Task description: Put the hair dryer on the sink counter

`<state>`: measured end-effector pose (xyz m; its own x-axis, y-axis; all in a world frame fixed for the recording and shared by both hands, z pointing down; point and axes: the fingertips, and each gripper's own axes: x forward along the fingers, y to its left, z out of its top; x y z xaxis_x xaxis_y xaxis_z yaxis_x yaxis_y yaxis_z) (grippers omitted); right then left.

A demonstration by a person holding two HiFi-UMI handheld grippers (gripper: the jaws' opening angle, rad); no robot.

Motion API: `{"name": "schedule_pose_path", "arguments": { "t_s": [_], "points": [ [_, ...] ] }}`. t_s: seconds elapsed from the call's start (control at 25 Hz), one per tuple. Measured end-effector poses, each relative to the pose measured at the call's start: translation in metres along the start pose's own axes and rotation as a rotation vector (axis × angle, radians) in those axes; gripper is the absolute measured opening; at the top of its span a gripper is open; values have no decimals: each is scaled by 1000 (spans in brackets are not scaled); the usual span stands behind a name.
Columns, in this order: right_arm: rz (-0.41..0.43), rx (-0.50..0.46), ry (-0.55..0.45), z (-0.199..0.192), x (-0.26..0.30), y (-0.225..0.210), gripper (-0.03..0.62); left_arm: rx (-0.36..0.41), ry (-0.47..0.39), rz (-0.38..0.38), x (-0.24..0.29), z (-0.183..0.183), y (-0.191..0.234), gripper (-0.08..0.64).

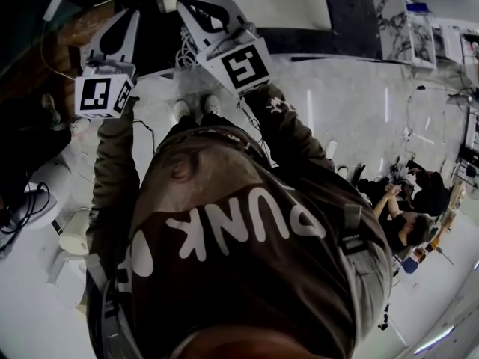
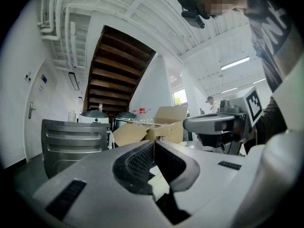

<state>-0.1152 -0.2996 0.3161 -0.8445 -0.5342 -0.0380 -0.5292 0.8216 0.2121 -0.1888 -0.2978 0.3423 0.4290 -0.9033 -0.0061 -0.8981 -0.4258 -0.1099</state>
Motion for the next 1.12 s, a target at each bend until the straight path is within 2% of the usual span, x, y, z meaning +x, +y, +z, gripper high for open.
{"name": "schedule_pose_path", "arguments": {
  "t_s": [1.12],
  "points": [
    [-25,28,35,-12,-4,-7,8,14,-10,-4,1,7,-7,6]
  ]
}}
